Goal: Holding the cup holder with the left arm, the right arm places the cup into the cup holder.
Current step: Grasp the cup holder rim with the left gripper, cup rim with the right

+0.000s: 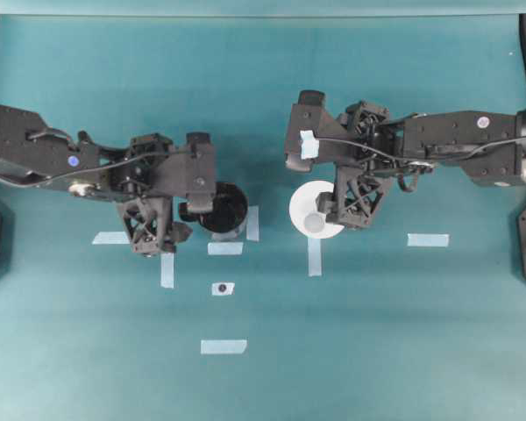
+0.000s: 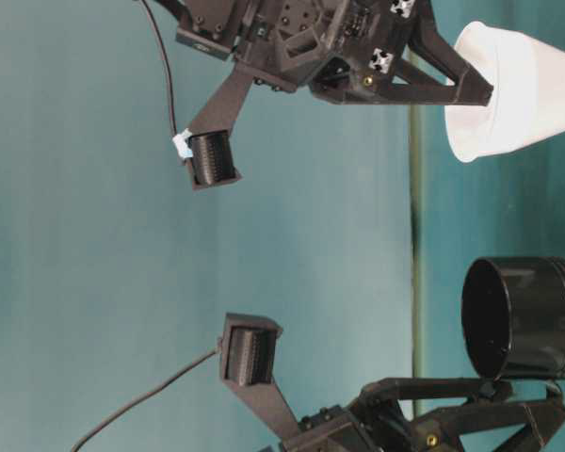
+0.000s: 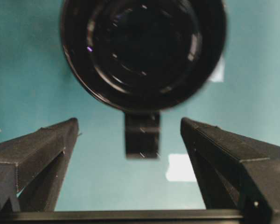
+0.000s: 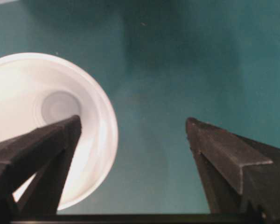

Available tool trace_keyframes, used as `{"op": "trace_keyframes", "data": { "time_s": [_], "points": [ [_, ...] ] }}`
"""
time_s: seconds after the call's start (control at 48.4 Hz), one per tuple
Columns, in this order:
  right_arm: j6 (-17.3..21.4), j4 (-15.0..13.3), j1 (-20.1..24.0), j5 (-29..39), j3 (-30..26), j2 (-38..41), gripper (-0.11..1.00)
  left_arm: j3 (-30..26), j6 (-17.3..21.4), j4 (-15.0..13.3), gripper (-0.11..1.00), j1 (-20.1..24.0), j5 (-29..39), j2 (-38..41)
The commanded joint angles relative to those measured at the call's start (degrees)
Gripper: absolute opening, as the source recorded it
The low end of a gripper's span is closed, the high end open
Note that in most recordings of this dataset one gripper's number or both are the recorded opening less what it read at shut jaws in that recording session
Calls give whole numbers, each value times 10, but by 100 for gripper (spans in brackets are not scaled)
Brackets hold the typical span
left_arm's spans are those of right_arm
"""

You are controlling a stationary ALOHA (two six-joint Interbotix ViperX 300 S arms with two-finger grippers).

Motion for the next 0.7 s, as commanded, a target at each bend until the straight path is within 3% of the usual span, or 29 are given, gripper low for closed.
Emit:
{"op": "trace_keyframes", "data": {
  "time_s": [0.0,0.682],
  "points": [
    [-1,-1,-1,0,-13,-14,97,-14,-1,2,98,3,-4,-7],
    [0,-1,0,2,-23,5,97,-17,-1,2,98,3,-2,-5]
  ]
}}
